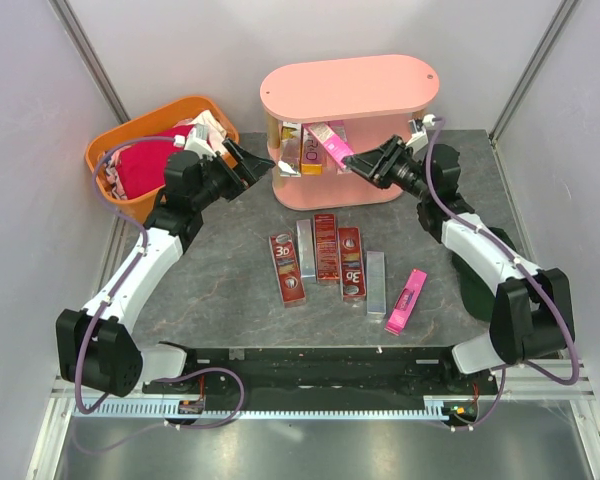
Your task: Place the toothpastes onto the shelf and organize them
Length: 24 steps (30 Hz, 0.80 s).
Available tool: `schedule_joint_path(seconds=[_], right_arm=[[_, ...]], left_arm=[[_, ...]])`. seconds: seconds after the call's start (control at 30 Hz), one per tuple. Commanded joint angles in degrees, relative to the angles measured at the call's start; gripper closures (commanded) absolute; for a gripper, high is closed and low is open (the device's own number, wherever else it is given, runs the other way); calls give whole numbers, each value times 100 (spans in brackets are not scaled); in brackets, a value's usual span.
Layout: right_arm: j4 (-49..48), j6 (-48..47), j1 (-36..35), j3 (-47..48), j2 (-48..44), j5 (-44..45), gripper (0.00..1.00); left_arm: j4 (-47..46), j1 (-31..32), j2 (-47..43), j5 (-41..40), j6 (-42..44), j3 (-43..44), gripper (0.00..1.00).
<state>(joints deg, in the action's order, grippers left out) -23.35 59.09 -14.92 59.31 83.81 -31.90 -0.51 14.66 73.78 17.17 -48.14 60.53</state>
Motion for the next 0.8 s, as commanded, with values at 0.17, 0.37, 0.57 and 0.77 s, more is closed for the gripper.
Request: schedule_joint_path(seconds=[0.17, 0.37, 0.57, 0.77], right_arm=[[-196, -117, 446, 511, 293, 720, 91], [-336, -21, 709, 424, 417, 826, 92], [-521, 111, 885, 309, 470, 843, 92], [-626, 287, 877, -24, 531, 966, 92]], left_arm=[[-142, 20, -100, 287, 270, -41, 1], [-159, 20, -127, 322, 270, -85, 1], [-282, 20, -57, 436, 217, -121, 1], [-326, 20, 58, 533, 182, -103, 1]])
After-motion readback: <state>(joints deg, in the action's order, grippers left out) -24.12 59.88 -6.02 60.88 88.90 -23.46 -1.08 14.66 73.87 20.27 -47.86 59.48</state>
